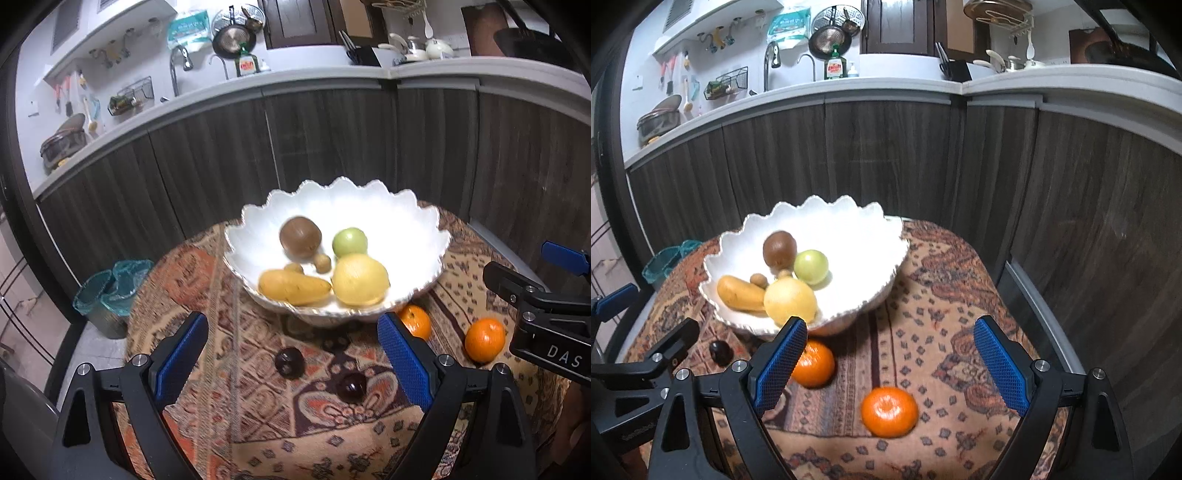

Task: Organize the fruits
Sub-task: 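Withdraw both tools and reach toward the dark plum and an orange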

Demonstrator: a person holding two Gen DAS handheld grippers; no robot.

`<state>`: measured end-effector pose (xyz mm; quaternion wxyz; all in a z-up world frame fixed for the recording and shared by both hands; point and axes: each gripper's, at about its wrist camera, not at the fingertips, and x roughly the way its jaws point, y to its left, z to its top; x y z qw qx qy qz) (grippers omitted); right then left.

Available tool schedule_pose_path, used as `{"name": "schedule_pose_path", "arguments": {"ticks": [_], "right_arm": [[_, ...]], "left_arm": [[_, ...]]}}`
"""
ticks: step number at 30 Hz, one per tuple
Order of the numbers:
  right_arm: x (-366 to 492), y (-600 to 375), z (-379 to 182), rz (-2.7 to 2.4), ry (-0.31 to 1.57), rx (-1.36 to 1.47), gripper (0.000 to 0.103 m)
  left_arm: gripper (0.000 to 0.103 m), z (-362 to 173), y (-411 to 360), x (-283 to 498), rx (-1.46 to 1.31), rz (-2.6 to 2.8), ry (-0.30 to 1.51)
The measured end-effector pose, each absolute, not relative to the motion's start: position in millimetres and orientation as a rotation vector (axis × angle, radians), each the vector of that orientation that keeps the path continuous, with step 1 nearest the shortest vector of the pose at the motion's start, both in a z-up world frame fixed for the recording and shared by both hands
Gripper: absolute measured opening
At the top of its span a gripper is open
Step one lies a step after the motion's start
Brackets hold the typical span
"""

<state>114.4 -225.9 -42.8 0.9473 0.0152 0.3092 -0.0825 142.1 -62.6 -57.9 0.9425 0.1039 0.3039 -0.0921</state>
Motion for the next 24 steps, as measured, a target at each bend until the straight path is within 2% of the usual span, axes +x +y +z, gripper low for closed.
{"name": "schedule_pose_path", "arguments": {"ticks": [16,24], "right_arm": [[109,-242,-94,-0.158,0.722,0.074,0.092],[114,-243,-106,-0.156,0.758,0.070,0.091]], "left_arm": [[0.085,-106,-81,144,0.240,-0.237,0.739],[0.074,-123,-81,151,0.217,-0.238,0.806]]}}
